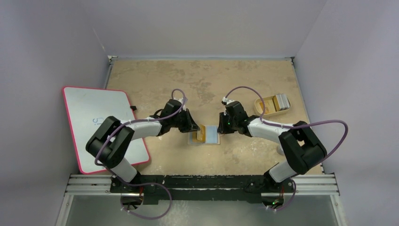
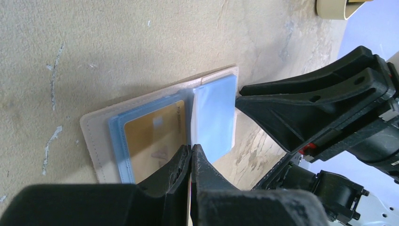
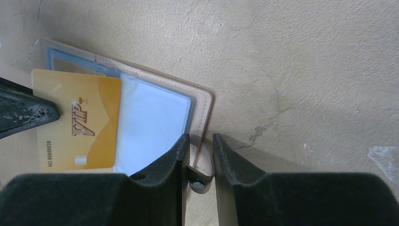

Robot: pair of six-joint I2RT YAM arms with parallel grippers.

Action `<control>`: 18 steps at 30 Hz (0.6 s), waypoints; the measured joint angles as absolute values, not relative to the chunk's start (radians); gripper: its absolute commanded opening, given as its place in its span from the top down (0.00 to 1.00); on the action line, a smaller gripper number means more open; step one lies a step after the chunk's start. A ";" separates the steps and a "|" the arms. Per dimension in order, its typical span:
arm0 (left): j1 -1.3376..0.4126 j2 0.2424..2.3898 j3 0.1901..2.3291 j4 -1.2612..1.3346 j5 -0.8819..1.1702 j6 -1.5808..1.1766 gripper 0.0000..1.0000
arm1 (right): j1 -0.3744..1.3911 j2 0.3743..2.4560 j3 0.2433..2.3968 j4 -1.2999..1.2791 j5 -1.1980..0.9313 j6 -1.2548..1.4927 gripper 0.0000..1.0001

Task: Put the credit cards into the card holder
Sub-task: Insert the credit card into the card holder.

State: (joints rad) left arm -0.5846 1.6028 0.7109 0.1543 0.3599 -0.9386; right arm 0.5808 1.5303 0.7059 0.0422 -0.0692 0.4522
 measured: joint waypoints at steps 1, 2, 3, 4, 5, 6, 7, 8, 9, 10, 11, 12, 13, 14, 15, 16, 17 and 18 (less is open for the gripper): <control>-0.585 1.610 0.711 0.157 0.360 -0.939 1.00 | 0.581 1.530 0.706 0.043 -0.069 0.452 0.73; -0.585 1.615 0.710 0.161 0.361 -0.939 1.00 | 0.581 1.530 0.706 0.042 -0.069 0.452 0.73; -0.585 1.621 0.710 0.165 0.363 -0.939 1.00 | 0.581 1.530 0.706 0.043 -0.069 0.452 0.73; -0.585 1.625 0.710 0.168 0.363 -0.939 1.00 | 0.581 1.530 0.706 0.043 -0.069 0.452 0.73; -0.585 1.628 0.710 0.171 0.363 -0.939 1.00 | 0.581 1.530 0.706 0.043 -0.069 0.452 0.73; -0.585 1.631 0.710 0.173 0.363 -0.939 1.00 | 0.581 1.530 0.706 0.043 -0.069 0.452 0.73; -0.585 1.635 0.710 0.175 0.363 -0.939 1.00 | 0.581 1.530 0.705 0.043 -0.069 0.452 0.73; -0.585 1.638 0.710 0.178 0.364 -0.939 1.00 | 0.581 1.530 0.704 0.044 -0.069 0.452 0.73; -0.585 1.641 0.710 0.181 0.365 -0.939 1.00 | 0.581 1.530 0.704 0.046 -0.069 0.452 0.73; -0.585 1.644 0.710 0.186 0.367 -0.940 1.00 | 0.581 1.531 0.703 0.049 -0.069 0.452 0.73; -0.585 1.647 0.710 0.194 0.369 -0.942 1.00 | 0.581 1.531 0.701 0.052 -0.069 0.452 0.73; -0.585 1.651 0.710 0.204 0.372 -0.944 1.00 | 0.581 1.531 0.700 0.055 -0.069 0.452 0.73; -0.585 1.655 0.709 0.213 0.375 -0.948 1.00 | 0.581 1.531 0.699 0.057 -0.070 0.452 0.74; -0.585 1.658 0.708 0.217 0.377 -0.950 1.00 | 0.581 1.531 0.698 0.059 -0.069 0.453 0.74; -0.583 1.662 0.708 0.221 0.379 -0.950 1.00 | 0.581 1.531 0.698 0.061 -0.069 0.453 0.73; -0.583 1.665 0.708 0.224 0.381 -0.950 1.00 | 0.581 1.531 0.697 0.063 -0.069 0.453 0.73; -0.583 1.667 0.708 0.224 0.382 -0.950 1.00 | 0.581 1.531 0.696 0.065 -0.069 0.453 0.74; -0.583 1.668 0.708 0.224 0.381 -0.950 1.00 | 0.581 1.531 0.695 0.066 -0.069 0.453 0.74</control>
